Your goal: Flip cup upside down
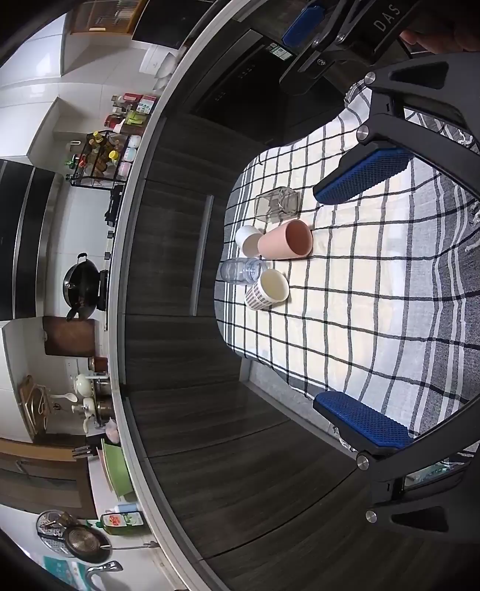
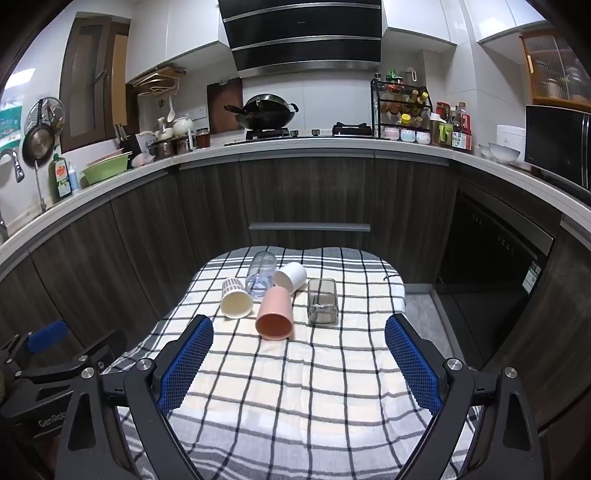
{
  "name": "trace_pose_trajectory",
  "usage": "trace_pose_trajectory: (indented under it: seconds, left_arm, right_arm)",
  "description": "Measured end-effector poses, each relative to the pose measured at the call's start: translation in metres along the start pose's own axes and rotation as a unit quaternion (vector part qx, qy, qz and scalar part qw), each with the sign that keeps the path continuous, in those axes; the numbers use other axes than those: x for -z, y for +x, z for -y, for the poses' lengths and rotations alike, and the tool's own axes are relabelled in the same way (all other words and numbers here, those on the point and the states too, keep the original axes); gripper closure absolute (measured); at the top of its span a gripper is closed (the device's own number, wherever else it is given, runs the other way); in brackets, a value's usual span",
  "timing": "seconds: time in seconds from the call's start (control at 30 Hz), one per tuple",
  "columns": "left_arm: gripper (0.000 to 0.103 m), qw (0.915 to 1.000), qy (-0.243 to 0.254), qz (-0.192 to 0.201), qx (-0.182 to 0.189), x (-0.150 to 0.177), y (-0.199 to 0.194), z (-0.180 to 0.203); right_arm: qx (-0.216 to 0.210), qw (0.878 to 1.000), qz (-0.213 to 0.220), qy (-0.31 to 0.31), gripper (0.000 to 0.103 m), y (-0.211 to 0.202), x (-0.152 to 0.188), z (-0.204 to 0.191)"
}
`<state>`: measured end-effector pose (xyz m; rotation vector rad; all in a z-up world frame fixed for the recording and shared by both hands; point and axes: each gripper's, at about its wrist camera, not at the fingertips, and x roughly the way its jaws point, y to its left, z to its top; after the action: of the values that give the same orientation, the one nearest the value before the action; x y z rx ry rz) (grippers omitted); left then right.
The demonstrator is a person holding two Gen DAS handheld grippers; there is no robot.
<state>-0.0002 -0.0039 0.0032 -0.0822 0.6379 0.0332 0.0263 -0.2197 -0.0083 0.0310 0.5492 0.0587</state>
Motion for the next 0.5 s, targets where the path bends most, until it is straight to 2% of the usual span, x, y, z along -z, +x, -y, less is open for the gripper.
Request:
trace_pose_trajectory:
  seconds: [0.5]
  left_arm:
    - [0.000, 1.0000, 0.002, 0.000, 0.001, -0.0003, -0.0021, -0.0047]
  right_arm:
    - [0.000, 1.000, -0.001, 0.001, 0.009, 0.0007, -0.0002, -0.0001]
